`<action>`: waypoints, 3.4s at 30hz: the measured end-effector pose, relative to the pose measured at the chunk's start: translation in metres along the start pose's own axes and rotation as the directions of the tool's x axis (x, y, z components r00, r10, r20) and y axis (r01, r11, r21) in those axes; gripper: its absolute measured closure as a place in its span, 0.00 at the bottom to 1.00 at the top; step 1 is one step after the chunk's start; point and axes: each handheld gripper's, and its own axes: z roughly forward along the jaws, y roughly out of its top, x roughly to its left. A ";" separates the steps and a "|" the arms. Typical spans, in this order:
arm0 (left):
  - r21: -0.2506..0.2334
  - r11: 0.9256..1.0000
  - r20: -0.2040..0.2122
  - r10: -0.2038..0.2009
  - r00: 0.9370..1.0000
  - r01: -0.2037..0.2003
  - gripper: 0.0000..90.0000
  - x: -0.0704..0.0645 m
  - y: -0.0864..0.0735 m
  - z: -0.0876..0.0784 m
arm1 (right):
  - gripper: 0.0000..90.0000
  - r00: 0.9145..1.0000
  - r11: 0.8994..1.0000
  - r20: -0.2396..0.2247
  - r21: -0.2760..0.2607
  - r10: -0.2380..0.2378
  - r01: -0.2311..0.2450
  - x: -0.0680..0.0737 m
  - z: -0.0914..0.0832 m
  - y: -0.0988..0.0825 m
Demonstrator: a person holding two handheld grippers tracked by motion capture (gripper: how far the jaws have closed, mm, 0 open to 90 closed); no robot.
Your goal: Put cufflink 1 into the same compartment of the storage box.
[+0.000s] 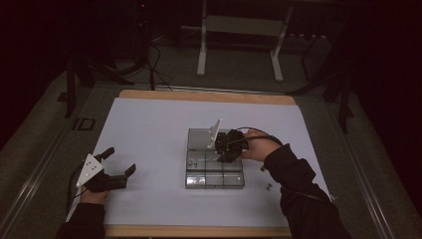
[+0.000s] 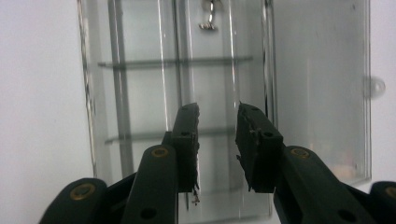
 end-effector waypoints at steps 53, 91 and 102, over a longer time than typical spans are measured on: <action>0.002 1.000 -0.005 -0.002 1.000 0.002 0.02 0.000 0.000 0.000 | 0.78 0.936 0.934 0.115 0.100 0.332 -0.344 -0.030 -0.003 -0.184; 0.003 1.000 -0.005 -0.002 1.000 0.002 0.02 0.000 0.000 0.000 | 0.81 0.931 0.904 0.073 0.226 0.357 -0.364 -0.047 0.021 -0.185; 0.004 1.000 -0.005 -0.003 1.000 0.003 0.02 0.000 0.000 0.000 | 0.81 0.963 0.948 0.050 0.169 0.266 -0.271 -0.035 -0.003 -0.156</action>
